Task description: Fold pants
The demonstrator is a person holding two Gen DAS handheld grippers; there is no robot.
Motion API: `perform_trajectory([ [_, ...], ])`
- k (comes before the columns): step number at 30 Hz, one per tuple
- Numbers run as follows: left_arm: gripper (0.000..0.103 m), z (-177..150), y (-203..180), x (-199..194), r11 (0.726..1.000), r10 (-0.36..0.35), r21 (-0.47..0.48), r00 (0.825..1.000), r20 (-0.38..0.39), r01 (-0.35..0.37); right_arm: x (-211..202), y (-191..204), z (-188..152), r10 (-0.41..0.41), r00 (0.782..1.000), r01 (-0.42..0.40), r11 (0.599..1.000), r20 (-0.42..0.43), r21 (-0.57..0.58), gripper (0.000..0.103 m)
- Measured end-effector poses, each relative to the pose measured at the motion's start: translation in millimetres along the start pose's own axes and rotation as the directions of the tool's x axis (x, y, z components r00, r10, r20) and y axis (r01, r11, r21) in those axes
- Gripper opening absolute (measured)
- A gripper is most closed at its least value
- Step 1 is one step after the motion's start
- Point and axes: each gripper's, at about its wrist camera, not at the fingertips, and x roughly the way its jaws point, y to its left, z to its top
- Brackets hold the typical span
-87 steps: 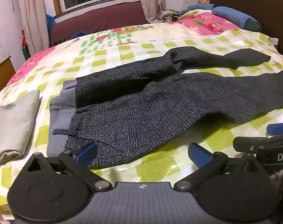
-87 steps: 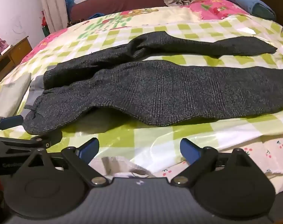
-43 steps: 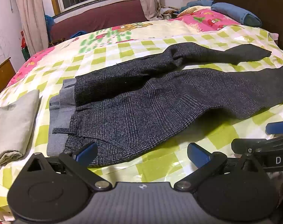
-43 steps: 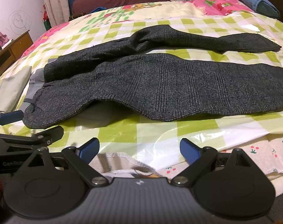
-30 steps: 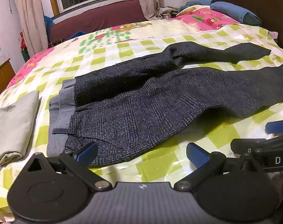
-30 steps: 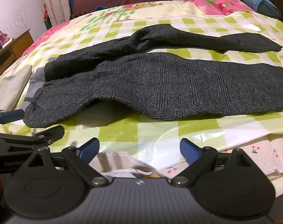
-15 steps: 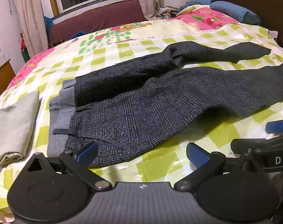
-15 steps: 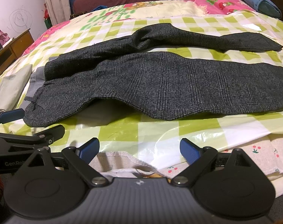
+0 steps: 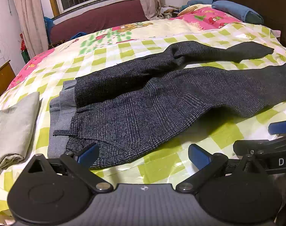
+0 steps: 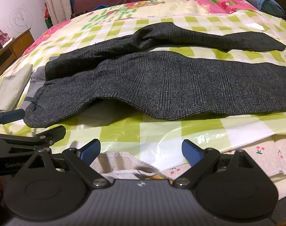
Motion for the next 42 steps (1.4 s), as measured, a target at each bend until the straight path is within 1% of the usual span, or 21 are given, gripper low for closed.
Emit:
perform_trajectory([
  [27, 0.103, -2, 1, 1, 1.0, 0.002, 0.008, 1.0, -0.005, -0.002, 2, 0, 0, 0.003, 1.0, -0.003, 1.0, -0.01, 0.0, 0.093],
  [37, 0.103, 0, 2, 2, 1.0, 0.005, 0.012, 1.0, -0.005, -0.005, 3, -1, 7, 0.015, 1.0, -0.015, 1.0, -0.023, -0.005, 0.093],
  [40, 0.103, 4, 5, -2, 1.0, 0.012, 0.012, 1.0, 0.015, -0.013, 2, 0, 12, 0.029, 0.999, -0.03, 0.999, -0.012, -0.025, 0.093],
  [42, 0.103, 7, 12, -5, 1.0, 0.015, -0.008, 0.999, 0.03, -0.015, 2, 6, 16, 0.017, 1.0, -0.016, 0.997, 0.009, -0.074, 0.093],
])
